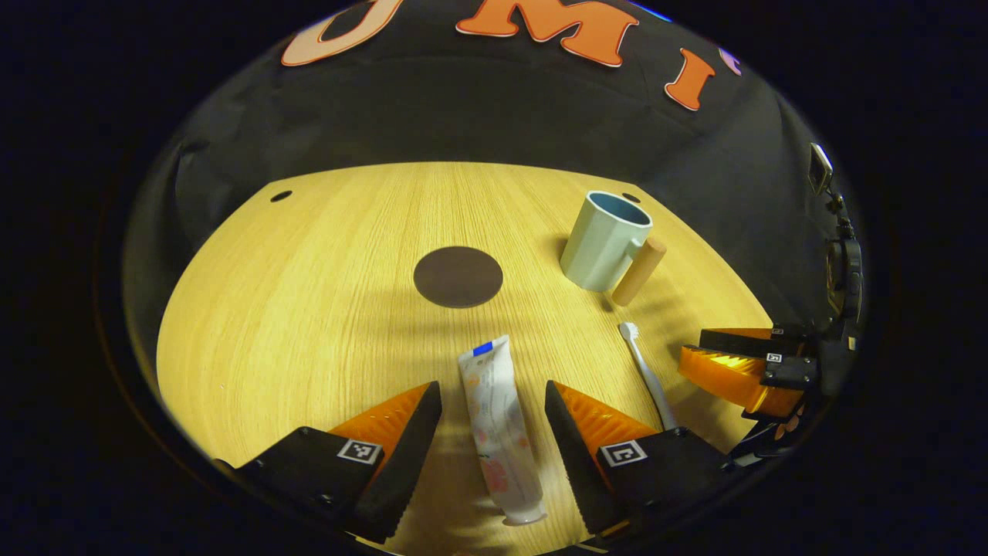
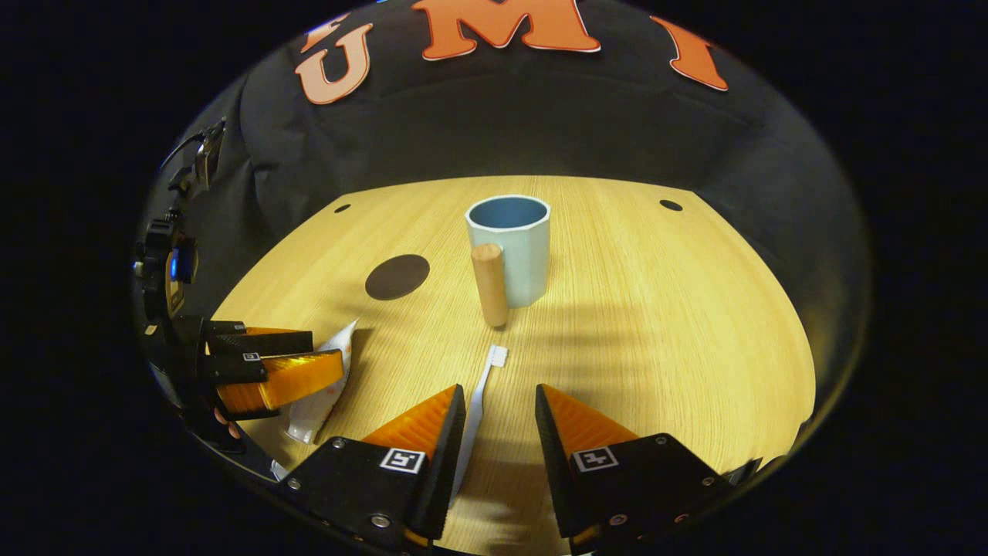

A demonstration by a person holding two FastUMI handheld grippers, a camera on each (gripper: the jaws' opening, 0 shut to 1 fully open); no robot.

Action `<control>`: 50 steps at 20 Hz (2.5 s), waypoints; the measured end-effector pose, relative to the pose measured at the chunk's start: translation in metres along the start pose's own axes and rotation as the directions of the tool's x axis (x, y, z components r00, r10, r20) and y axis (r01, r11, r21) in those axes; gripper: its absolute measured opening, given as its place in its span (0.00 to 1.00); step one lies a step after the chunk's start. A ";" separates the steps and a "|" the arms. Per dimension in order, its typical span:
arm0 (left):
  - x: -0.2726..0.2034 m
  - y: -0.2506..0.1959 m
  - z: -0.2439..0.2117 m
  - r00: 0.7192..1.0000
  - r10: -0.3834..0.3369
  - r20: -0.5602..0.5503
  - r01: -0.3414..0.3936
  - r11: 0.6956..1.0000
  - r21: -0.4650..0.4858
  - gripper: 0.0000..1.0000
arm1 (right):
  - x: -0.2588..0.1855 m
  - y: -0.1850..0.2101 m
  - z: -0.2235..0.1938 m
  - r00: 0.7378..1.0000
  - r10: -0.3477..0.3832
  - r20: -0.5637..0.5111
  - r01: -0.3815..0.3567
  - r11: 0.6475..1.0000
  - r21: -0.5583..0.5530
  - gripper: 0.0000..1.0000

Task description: Put the toothbrush and toothpaste on the desktop into the cup, then pick up the cup and place it on the coaster on the desktop.

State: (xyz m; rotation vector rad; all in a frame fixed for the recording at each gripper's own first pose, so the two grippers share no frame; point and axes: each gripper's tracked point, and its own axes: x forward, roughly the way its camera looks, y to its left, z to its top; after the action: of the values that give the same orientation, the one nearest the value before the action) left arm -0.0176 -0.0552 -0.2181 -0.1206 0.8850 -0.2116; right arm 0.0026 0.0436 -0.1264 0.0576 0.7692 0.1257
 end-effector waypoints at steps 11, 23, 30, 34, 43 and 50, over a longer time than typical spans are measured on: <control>0.008 0.016 -0.021 0.991 0.101 -0.092 -0.101 0.995 0.012 0.43 | 0.006 0.005 -0.023 0.988 -0.041 -0.148 0.030 0.997 -0.076 0.52; 0.009 0.016 -0.017 0.996 0.062 -0.071 -0.064 0.997 -0.031 0.21 | 0.011 0.006 -0.017 0.990 -0.047 -0.130 0.046 0.999 -0.010 0.05; -0.002 0.014 -0.005 0.998 0.057 -0.026 -0.058 0.998 -0.029 0.22 | -0.009 0.000 0.007 1.000 -0.019 -0.014 0.019 1.000 0.013 0.05; -0.016 0.011 0.004 0.998 0.059 0.004 -0.059 0.997 -0.048 0.22 | -0.024 -0.009 0.032 0.997 -0.018 0.077 0.016 1.000 0.018 0.05; -0.028 0.011 0.015 0.998 0.004 0.065 0.001 0.997 -0.077 0.12 | -0.050 -0.013 0.100 0.955 0.024 0.295 -0.025 1.000 0.000 0.05; -0.040 0.010 0.026 0.991 0.017 0.131 -0.008 0.997 -0.072 0.12 | -0.065 -0.018 0.142 0.888 0.040 0.458 -0.039 0.999 -0.011 0.05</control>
State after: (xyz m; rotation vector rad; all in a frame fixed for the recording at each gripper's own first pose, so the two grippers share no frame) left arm -0.0209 -0.0357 -0.1739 -0.1933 0.7620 -0.1582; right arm 0.0567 0.0158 0.0184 0.0978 0.2926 0.1448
